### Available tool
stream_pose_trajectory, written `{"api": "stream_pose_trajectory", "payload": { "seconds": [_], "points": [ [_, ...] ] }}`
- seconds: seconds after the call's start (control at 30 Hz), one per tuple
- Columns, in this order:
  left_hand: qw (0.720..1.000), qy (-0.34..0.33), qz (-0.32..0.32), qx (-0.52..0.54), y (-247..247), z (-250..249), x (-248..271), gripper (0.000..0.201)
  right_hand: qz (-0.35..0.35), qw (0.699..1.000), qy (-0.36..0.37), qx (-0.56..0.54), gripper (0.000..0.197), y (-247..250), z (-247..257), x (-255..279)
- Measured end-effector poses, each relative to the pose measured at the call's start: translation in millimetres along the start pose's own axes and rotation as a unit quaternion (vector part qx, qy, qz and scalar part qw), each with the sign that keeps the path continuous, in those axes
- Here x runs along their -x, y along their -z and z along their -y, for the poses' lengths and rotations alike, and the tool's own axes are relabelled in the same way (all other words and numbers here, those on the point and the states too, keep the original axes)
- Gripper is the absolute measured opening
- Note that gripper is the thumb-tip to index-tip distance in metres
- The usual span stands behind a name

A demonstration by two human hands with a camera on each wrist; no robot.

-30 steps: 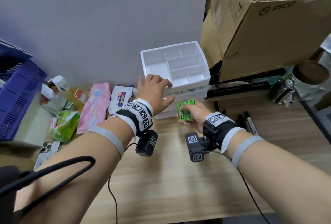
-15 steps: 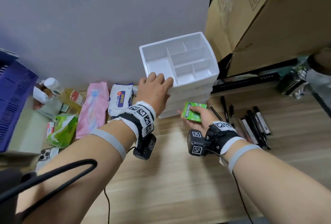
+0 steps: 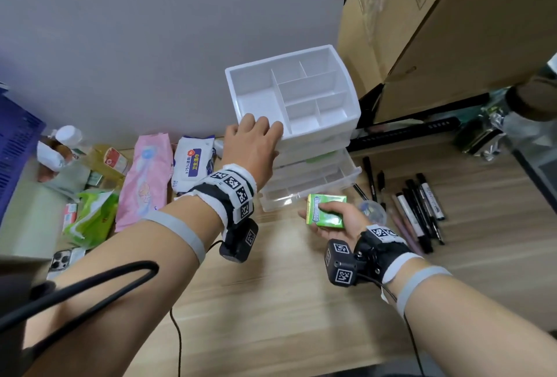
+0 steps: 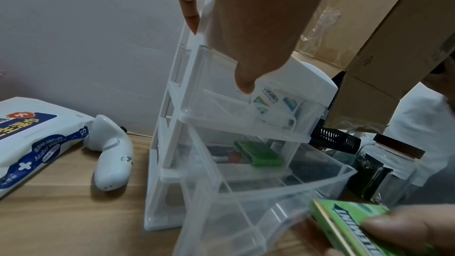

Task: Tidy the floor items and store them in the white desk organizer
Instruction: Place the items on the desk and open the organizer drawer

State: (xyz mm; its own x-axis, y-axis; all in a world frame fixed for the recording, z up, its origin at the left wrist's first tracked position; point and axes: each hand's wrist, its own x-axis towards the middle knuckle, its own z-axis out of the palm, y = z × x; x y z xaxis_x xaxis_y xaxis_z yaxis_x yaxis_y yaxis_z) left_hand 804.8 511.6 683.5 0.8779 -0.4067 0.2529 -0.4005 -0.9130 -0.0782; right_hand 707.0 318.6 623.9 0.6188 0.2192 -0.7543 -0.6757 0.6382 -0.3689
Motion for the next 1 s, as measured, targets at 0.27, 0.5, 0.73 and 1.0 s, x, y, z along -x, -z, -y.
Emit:
{"api": "stream_pose_trajectory", "payload": {
  "seconds": [0.27,0.5,0.73,1.0],
  "points": [
    [1.0,0.01,0.021,0.002,5,-3,-1,0.036,-0.011,0.982,0.106,0.154,0.01,-5,18,45],
    [0.999,0.011,0.038,0.007,8,0,0,0.034,-0.172,0.891,0.164,0.386,0.013,-41,55,11],
    [0.999,-0.004,0.038,0.015,8,5,1,0.037,-0.156,0.866,0.123,0.459,0.018,-51,59,-34],
    [0.999,-0.018,0.013,0.024,5,6,2,0.041,-0.205,0.793,0.167,0.548,0.014,-64,46,-40]
  ]
}}
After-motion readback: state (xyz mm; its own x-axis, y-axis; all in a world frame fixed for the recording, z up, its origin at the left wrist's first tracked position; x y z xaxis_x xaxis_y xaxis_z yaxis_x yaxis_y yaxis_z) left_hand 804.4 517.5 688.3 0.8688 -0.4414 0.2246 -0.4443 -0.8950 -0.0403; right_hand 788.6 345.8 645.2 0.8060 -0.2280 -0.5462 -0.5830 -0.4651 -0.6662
